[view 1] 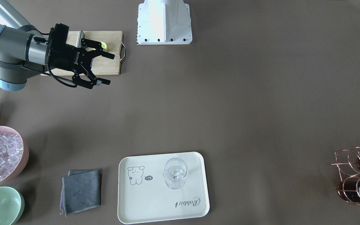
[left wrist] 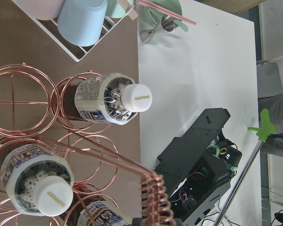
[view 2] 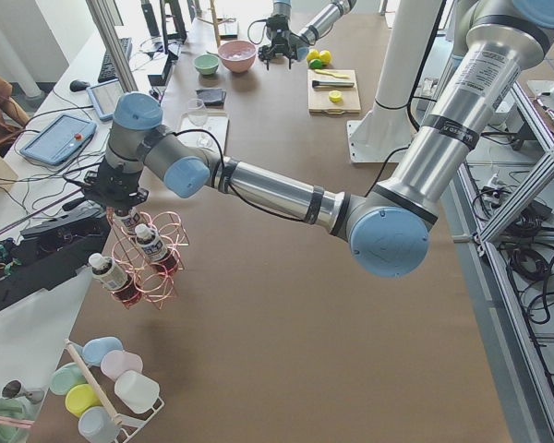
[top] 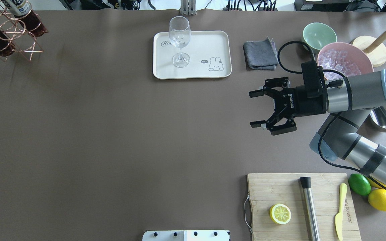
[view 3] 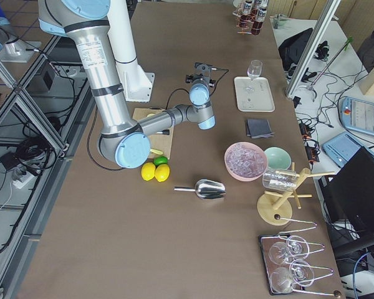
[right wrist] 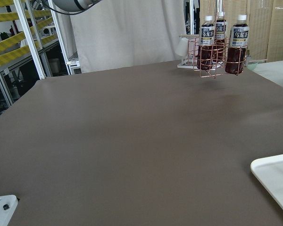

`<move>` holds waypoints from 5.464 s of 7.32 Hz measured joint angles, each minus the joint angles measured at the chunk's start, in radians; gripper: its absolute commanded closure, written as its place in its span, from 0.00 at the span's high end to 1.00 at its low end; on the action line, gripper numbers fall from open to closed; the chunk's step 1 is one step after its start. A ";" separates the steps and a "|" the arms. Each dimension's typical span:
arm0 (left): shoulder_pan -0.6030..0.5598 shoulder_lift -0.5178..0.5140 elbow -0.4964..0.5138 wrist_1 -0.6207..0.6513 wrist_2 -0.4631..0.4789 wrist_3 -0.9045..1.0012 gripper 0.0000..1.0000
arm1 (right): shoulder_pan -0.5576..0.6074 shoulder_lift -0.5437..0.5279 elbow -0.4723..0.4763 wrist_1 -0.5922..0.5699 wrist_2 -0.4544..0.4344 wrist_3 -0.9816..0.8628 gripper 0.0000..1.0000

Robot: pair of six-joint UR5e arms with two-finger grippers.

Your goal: Take tea from basket to plate

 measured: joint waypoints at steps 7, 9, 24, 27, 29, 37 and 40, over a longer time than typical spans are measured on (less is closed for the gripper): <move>0.136 0.175 -0.710 0.491 -0.022 -0.218 0.00 | 0.003 -0.017 0.001 0.001 0.011 0.003 0.98; 0.265 0.095 -0.743 0.540 -0.015 -0.311 0.00 | 0.004 -0.018 -0.001 0.002 0.010 0.003 0.98; 0.862 -0.420 -0.567 0.683 0.317 -0.632 0.00 | 0.023 -0.078 0.005 0.073 0.003 0.003 0.98; 0.903 -0.459 -0.504 0.682 0.374 -0.641 0.00 | 0.024 -0.077 0.005 0.074 0.003 0.003 0.98; 0.938 -0.464 -0.485 0.678 0.416 -0.643 0.00 | 0.025 -0.077 0.005 0.074 0.004 0.003 0.98; 0.992 -0.483 -0.483 0.680 0.482 -0.654 0.00 | 0.024 -0.065 0.006 0.073 -0.001 0.003 0.98; 0.993 -0.480 -0.483 0.680 0.483 -0.653 0.00 | 0.023 -0.057 0.005 0.071 -0.004 0.004 0.96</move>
